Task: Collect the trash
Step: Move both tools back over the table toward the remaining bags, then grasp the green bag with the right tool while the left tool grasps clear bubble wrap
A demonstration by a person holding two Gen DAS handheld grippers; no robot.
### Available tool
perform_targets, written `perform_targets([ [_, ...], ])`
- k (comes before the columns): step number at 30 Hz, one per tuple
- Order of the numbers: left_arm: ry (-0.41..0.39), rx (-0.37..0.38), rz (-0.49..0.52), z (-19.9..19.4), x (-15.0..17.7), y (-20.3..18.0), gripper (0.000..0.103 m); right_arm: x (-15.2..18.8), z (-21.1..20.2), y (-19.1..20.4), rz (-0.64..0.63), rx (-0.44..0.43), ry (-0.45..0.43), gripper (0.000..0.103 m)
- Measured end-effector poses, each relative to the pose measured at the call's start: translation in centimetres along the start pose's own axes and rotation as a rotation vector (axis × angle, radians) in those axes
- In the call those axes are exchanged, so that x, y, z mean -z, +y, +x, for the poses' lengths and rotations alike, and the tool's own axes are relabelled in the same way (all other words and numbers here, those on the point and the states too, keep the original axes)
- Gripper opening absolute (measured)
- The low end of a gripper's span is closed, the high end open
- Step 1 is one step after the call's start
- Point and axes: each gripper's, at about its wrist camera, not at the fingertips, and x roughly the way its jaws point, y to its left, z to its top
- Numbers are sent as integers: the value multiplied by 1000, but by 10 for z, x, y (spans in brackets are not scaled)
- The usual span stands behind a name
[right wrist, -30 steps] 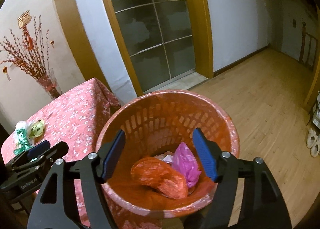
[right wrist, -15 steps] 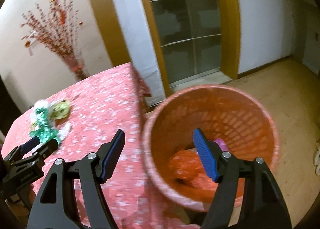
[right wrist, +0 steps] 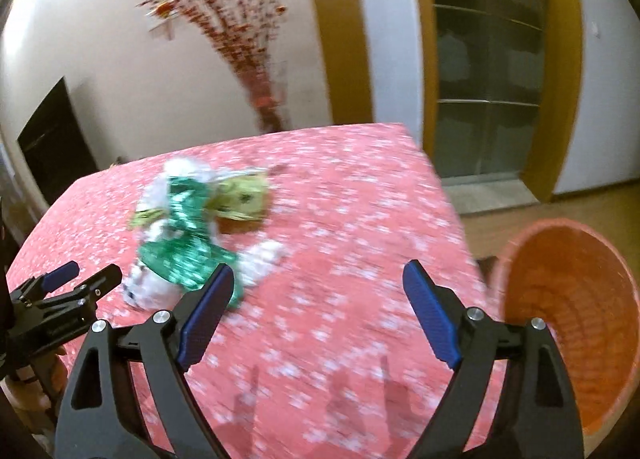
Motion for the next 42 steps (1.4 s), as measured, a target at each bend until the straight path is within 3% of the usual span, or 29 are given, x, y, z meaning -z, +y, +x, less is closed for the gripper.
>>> perform_targets([
  [3,-17,-45,-11,1,-3,19,98,-8,17,24,-35,-42,16,83],
  [9,-9,-65,-63,12,-6,51,98,-15,57,64,-80,-142,98,64],
  [18,21,-43,-51,19,-2,71,98,-20,93,82,-84,-159,153,53],
  [23,68,-14,-82,27,-6,71,99,-17,99,80,-76,-171,181,27],
  [27,109,13,-65,31,-8,65,99,-14,86,74,-90,-153,155,25],
  [33,-4,90,-16,17,-5,56,99,-6,64,50,-81,-107,128,24],
  [36,-17,70,40,15,-7,42,99,-2,53,35,-55,-86,122,24],
  [38,-5,65,61,18,-11,32,99,0,48,26,-37,-76,119,24],
  [42,60,127,15,31,-21,22,99,1,38,8,-7,-53,109,24],
])
